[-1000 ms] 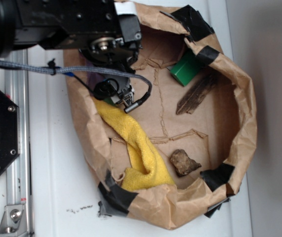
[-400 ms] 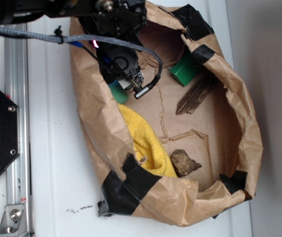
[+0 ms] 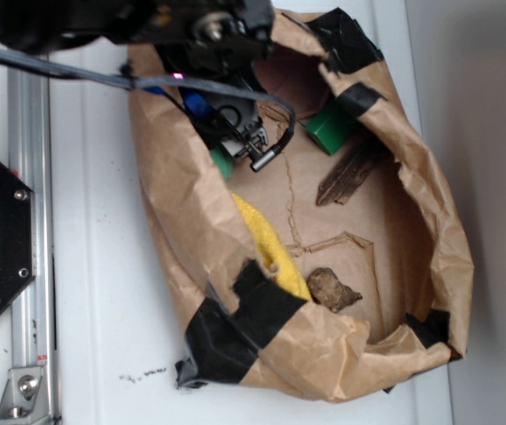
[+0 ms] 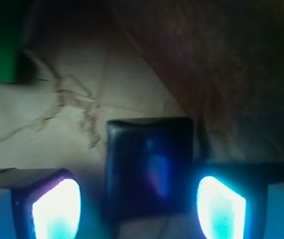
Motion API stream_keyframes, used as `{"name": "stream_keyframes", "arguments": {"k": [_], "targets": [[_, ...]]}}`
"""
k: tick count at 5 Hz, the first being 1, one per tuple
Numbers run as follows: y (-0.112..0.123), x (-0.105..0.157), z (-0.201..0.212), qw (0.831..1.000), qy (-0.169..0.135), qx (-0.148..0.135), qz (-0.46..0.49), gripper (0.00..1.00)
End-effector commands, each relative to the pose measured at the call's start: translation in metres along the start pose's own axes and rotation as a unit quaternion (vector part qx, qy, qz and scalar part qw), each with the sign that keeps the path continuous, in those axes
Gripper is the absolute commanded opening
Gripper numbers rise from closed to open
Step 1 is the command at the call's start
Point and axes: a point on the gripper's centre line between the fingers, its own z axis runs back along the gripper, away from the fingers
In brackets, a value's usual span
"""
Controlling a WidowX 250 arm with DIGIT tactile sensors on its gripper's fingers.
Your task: Grab the black box.
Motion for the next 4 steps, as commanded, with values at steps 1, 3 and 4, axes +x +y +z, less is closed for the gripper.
{"name": "stream_keyframes", "arguments": {"k": [1, 3, 4], "targets": [[0.0073, 0.0054, -0.0254, 1.000, 0.000, 0.005, -0.021, 1.00], [0.0003, -0.0010, -0.0256, 0.999, -0.003, 0.007, -0.047, 1.00], [0.0013, -0.0015, -0.0298, 0.999, 0.002, 0.015, -0.052, 0.91]]}}
